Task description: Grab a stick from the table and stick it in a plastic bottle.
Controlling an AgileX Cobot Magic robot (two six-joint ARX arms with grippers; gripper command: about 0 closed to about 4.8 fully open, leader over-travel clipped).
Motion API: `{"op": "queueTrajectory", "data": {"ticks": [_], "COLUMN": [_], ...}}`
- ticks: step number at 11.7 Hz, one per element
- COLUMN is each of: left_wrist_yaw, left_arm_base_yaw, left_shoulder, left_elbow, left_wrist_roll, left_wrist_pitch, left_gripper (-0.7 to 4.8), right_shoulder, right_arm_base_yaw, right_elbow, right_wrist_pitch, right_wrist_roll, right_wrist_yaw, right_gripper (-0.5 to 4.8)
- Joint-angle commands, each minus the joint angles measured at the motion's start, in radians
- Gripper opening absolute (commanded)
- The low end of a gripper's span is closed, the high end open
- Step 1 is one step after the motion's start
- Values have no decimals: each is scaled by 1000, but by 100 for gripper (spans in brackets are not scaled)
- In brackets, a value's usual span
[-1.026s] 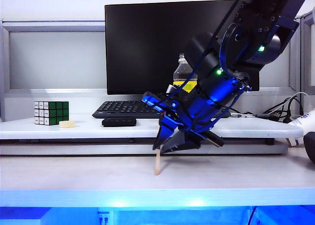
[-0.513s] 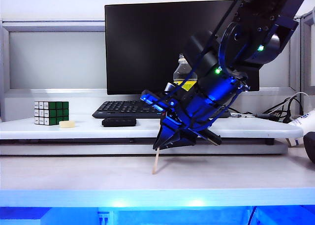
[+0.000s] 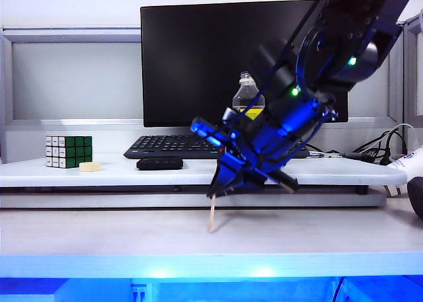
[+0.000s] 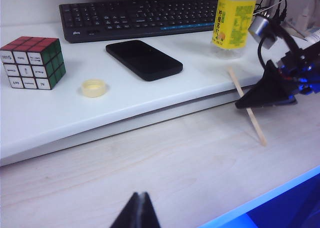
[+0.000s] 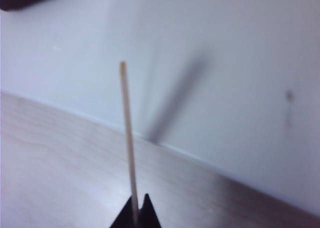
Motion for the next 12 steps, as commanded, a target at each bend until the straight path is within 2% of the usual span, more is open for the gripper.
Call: {"op": "queueTrajectory", "data": {"ticks": [1, 7, 9, 12], "left_wrist_yaw": [16, 16, 16, 16], "left_arm_base_yaw": [1, 1, 1, 1], "left_shoulder": [1, 1, 1, 1], "left_elbow": [3, 2, 2, 2], "left_wrist_roll": [0, 0, 0, -1], "left_wrist_pitch": [-13, -12, -1, 37], "left_gripper": [-6, -6, -6, -6], "right_shoulder": [-52, -187, -216, -227], "right_arm_base_yaw": [1, 1, 1, 0], "right_elbow": [8, 29, 77, 167], "right_wrist_pitch": [18, 36, 30, 24], "right_wrist_roll": [-55, -136, -214, -251], "right_wrist_yaw": [-18, 2, 13, 29], "right_gripper": [-9, -9, -9, -9]}}
